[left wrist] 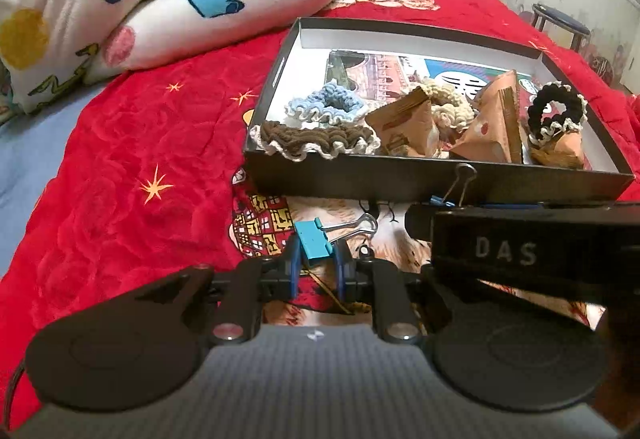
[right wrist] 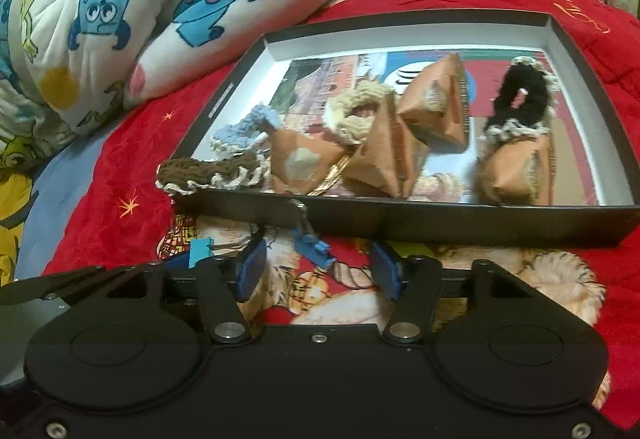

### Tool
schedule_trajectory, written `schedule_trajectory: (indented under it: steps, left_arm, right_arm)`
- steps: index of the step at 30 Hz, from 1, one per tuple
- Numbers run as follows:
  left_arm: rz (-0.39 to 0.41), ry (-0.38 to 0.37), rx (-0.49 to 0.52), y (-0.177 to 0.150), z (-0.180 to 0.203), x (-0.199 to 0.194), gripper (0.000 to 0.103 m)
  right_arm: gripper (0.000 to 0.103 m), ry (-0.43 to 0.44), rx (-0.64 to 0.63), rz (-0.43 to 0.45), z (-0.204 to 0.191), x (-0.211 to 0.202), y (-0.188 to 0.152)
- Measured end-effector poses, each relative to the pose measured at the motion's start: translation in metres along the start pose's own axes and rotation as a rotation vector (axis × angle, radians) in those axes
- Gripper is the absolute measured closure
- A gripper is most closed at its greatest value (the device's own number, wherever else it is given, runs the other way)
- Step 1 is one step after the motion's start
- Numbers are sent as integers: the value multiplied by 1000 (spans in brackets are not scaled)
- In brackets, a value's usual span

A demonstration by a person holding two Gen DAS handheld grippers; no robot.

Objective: Organize objects
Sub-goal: 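Grasp a second blue binder clip with the right gripper while the left holds its clip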

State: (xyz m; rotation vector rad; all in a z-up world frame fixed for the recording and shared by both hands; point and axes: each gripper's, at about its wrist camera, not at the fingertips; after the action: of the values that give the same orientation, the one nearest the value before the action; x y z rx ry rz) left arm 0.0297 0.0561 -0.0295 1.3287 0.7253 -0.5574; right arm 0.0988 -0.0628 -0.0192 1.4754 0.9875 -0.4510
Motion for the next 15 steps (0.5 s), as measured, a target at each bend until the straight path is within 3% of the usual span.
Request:
schedule_trajectory:
  steps: [3, 8, 15]
  left_arm:
    - [-10, -5, 3, 1, -1, 1, 83]
    - [-10, -6, 32, 0, 2, 2, 83]
    - [-4, -10, 42, 1, 3, 1, 83]
  right_arm:
    - [61, -40, 7, -12, -6, 3, 1]
    - [83, -113, -12, -24, -9, 6, 2]
    - [86, -126, -36, -28, -12, 4, 3]
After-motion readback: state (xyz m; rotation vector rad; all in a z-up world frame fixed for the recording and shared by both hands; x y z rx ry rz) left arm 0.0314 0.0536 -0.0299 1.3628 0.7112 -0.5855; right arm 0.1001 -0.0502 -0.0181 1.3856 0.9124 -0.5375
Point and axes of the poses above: each gripper's, at about its wrist camera, not at the fingertips, and x roughly the way its jaws point, z to its right, y to its top, and after that the axes turned 9 degrees about -y, right-handed
